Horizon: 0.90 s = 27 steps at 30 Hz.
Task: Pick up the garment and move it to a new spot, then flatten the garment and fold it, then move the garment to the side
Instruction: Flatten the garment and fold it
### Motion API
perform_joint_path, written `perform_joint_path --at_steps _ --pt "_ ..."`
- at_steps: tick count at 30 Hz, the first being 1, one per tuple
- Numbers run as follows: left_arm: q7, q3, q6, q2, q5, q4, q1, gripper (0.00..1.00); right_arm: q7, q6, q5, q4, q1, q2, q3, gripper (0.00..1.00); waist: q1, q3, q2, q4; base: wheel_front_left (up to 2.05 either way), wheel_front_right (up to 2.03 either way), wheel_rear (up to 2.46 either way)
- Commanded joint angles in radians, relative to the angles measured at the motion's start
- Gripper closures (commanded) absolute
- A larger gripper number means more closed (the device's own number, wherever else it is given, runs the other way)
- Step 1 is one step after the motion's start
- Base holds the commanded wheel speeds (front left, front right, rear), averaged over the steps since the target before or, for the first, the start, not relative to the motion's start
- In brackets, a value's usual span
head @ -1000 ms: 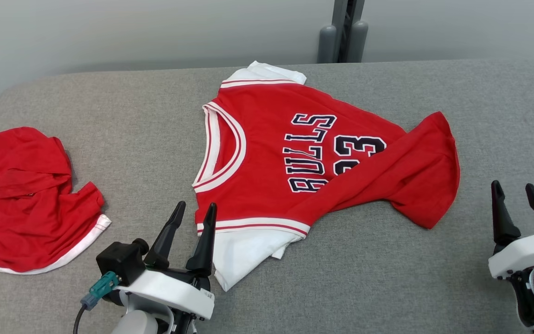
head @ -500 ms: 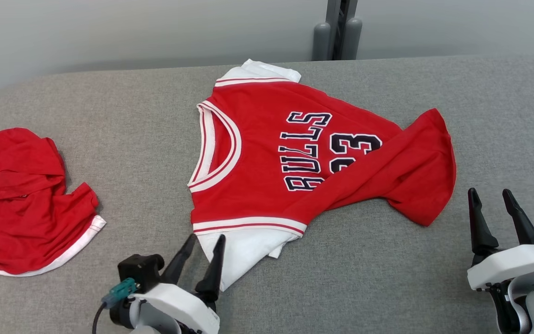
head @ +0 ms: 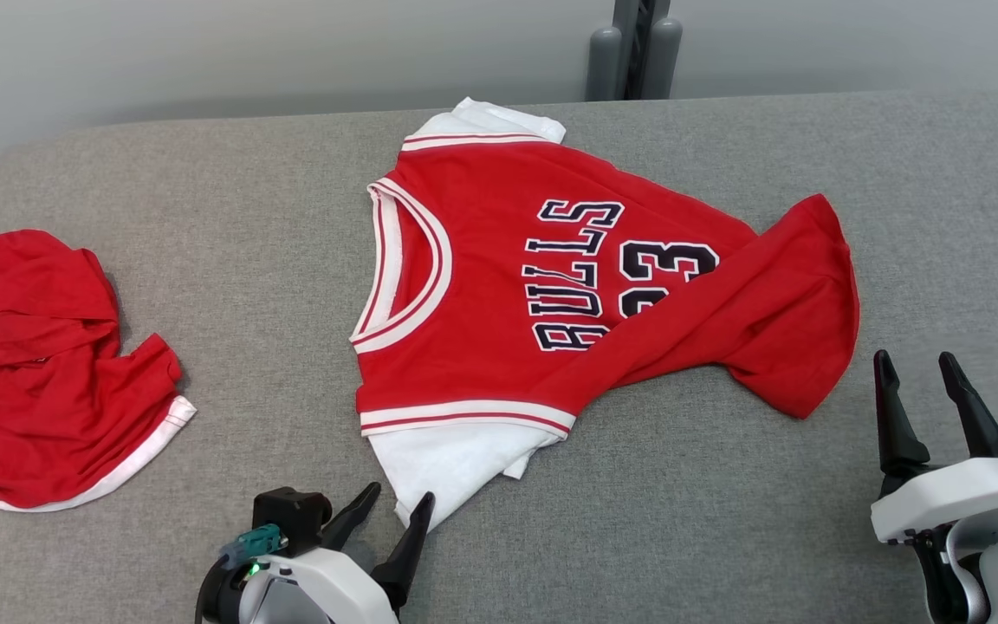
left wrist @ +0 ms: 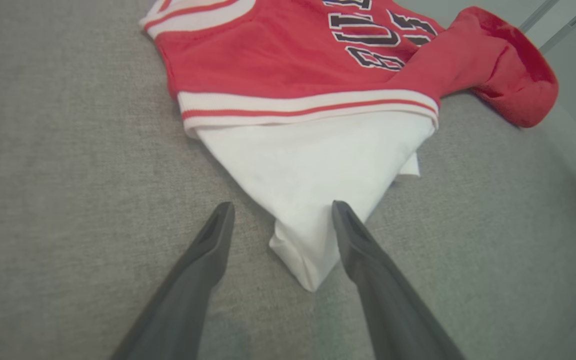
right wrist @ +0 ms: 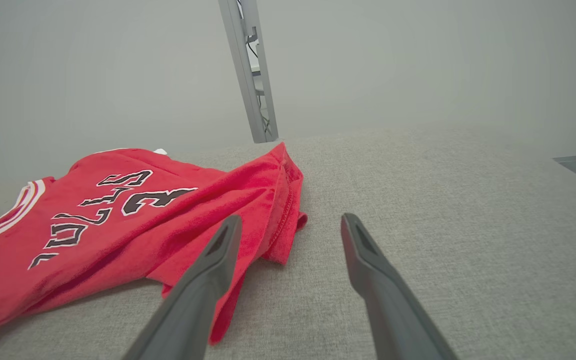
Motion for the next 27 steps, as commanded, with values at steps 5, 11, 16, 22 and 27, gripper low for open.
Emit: perform_joint_path --at_steps 5,11,16,22,27 --pt "0.015 0.004 0.024 0.001 -0.004 0.004 -0.013 0.00 -0.002 0.000 -0.014 0.002 -0.005 0.005 0.009 0.00 0.0000 0.005 0.0000 -0.004 0.00 0.00 0.00" --pt "0.019 -0.026 0.008 -0.008 -0.013 0.000 -0.034 0.00 -0.002 0.000 -0.017 0.005 -0.010 0.003 0.012 0.00 0.0000 0.010 0.0000 -0.010 0.00 0.00 0.00" --pt "-0.057 -0.089 -0.017 -0.021 -0.045 -0.075 -0.065 1.00 -0.002 0.000 -0.020 0.008 -0.017 0.004 0.011 0.00 0.0000 0.011 0.0000 -0.016 0.00 0.00 0.00" --pt "-0.069 -0.203 -0.021 0.047 -0.148 -0.235 -0.098 1.00 -0.002 0.000 -0.023 0.011 -0.013 0.007 0.007 0.00 0.0000 0.000 0.0000 -0.015 0.00 0.00 0.00" --pt "-0.060 -0.305 -0.021 0.120 -0.327 -0.433 -0.114 1.00 -0.002 0.000 -0.023 0.013 -0.008 0.013 0.003 0.00 0.0000 -0.015 0.0000 -0.009 0.00 0.00 0.00"
